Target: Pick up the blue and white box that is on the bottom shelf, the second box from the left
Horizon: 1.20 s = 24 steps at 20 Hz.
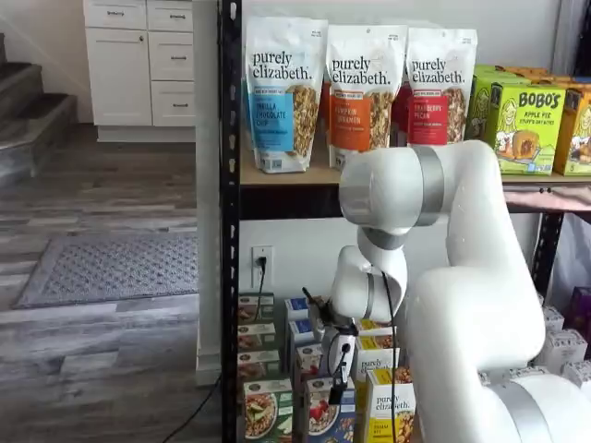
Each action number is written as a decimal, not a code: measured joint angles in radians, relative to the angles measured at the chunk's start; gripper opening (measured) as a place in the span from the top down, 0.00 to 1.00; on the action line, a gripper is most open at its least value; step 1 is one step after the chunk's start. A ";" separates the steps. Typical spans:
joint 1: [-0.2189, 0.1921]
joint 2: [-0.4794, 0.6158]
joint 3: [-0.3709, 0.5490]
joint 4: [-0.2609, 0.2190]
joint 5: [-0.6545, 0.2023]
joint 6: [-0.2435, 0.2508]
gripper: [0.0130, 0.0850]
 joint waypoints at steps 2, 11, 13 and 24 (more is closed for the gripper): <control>-0.001 0.012 -0.019 -0.040 0.022 0.034 0.00; 0.001 0.035 -0.045 -0.108 0.068 0.097 0.00; 0.001 0.034 -0.038 -0.115 0.065 0.104 0.00; 0.006 0.031 -0.009 -0.131 0.036 0.120 0.00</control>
